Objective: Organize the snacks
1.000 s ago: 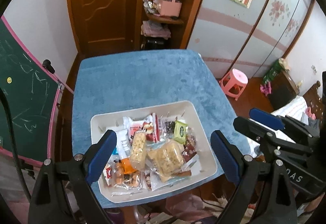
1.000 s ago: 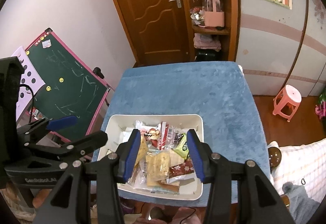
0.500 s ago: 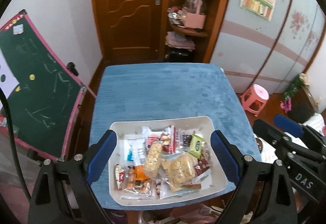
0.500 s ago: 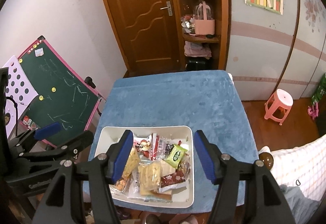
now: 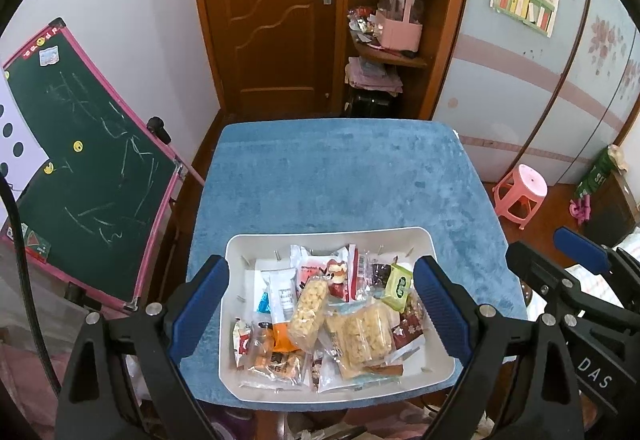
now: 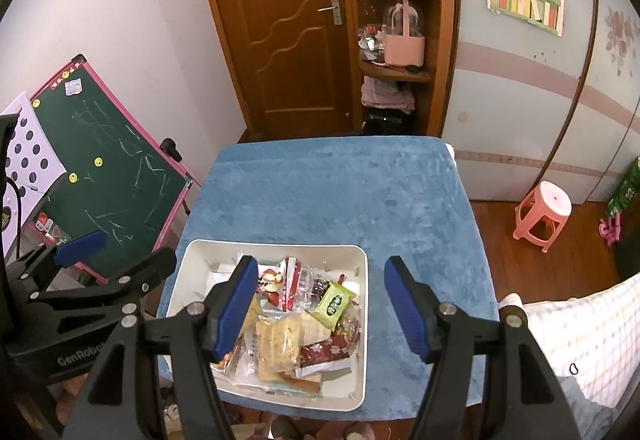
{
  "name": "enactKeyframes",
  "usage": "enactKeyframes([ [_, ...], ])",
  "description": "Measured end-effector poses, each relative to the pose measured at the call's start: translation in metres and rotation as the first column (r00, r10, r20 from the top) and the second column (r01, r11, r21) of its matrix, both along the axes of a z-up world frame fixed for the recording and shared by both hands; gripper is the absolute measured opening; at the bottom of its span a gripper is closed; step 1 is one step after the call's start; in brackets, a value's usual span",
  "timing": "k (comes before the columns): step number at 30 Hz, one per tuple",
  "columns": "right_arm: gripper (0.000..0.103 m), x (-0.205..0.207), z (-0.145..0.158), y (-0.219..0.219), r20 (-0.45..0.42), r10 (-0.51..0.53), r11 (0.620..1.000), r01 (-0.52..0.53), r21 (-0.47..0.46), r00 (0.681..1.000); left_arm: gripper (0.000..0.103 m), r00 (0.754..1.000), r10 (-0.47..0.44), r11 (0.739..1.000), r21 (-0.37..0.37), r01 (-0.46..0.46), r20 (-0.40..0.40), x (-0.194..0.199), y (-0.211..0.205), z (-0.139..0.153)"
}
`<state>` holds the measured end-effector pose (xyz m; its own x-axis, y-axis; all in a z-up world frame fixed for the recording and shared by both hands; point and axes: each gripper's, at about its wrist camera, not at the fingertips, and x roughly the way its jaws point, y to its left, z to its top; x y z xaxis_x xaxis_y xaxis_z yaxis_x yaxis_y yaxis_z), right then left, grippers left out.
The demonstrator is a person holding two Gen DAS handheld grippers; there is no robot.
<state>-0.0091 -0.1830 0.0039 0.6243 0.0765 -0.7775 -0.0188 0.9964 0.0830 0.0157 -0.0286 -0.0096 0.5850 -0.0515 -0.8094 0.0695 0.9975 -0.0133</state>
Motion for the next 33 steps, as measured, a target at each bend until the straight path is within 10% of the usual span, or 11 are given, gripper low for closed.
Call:
enactKeyframes([
  [33, 0.066, 0.0007, -0.0043, -0.0055, -0.009, 0.002, 1.0, -0.002, 0.01, 1.0, 0.093, 1.0, 0.007, 1.0, 0.027, -0.006, -0.014, -0.0009, -0.0056, 0.0002],
])
